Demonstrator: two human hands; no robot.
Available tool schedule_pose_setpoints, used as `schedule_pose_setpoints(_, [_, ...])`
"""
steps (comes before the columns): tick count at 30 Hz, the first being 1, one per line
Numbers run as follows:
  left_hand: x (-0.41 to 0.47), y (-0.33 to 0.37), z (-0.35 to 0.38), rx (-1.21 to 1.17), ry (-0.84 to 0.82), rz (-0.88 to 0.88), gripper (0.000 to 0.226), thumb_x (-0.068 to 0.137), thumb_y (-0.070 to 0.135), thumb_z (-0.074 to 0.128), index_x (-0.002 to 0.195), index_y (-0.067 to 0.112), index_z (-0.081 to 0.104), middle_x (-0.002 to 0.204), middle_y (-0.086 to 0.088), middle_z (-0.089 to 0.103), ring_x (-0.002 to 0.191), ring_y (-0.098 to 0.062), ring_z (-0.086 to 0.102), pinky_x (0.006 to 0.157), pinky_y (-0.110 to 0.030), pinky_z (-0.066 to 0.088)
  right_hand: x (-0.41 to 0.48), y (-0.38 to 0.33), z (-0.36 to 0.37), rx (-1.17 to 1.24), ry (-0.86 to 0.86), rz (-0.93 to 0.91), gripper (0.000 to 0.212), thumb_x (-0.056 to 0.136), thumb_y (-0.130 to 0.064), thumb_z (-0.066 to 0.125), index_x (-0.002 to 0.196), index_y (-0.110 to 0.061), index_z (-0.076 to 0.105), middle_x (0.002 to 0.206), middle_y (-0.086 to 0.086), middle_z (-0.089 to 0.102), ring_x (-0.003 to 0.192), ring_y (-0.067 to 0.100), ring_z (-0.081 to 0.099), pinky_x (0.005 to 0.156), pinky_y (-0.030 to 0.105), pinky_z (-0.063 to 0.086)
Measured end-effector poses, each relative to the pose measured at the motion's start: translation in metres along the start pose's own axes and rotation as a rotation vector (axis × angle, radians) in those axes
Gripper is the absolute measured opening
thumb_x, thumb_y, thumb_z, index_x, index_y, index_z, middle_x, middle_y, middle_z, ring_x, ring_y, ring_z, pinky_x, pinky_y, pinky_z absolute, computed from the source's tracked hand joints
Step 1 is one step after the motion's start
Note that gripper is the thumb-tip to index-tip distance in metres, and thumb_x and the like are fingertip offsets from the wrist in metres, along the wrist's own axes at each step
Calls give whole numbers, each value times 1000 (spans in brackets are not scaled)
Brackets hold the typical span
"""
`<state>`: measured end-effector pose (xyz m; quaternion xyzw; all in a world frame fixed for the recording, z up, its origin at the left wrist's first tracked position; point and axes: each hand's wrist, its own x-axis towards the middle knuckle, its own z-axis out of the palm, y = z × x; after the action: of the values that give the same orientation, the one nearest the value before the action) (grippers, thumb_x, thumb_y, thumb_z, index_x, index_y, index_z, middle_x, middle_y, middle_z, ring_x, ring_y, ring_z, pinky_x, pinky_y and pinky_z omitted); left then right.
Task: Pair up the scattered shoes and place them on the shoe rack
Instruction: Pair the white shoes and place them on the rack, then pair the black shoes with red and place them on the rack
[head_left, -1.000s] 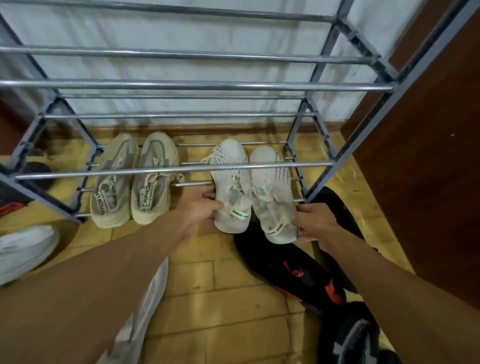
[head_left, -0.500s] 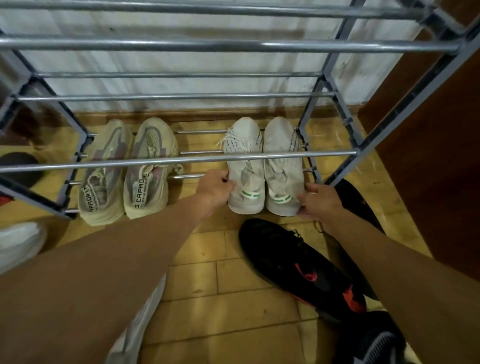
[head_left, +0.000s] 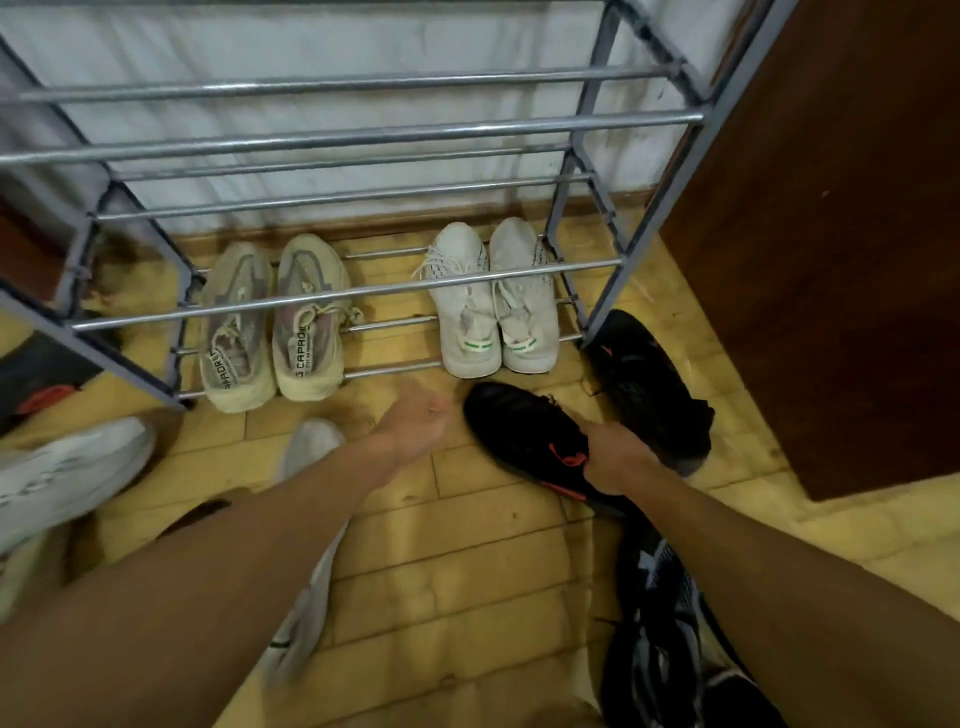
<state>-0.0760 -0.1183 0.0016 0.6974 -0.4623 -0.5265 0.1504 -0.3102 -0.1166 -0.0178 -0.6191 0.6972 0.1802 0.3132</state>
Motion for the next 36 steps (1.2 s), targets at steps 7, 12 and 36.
schedule_pose_setpoints(7, [-55, -62, 27, 70, -180, -143, 25, 90, 13, 54, 114, 11, 60, 97, -4, 60, 80, -19, 61, 61, -24, 49, -31, -11, 30, 85, 80, 45, 64, 87, -17, 58, 143, -7, 29, 144, 15, 38, 131, 35, 42, 109, 44, 39])
schedule_pose_setpoints(12, [-59, -72, 30, 20, -151, -145, 14, 90, 12, 54, 102, 15, 60, 99, -6, 61, 77, -18, 61, 60, -22, 47, -31, -2, 25, 122, 152, 30, 60, 85, -17, 58, 139, -3, 34, 140, 18, 40, 130, 36, 39, 109, 45, 37])
schedule_pose_setpoints(36, [-34, -83, 43, -48, -165, -231, 31, 91, 1, 45, 66, 18, 48, 71, -1, 52, 64, -12, 51, 70, -27, 50, 11, -46, 35, -75, 50, -263, 39, 84, -1, 51, 116, -19, 64, 118, 9, 63, 112, 29, 57, 84, 37, 51])
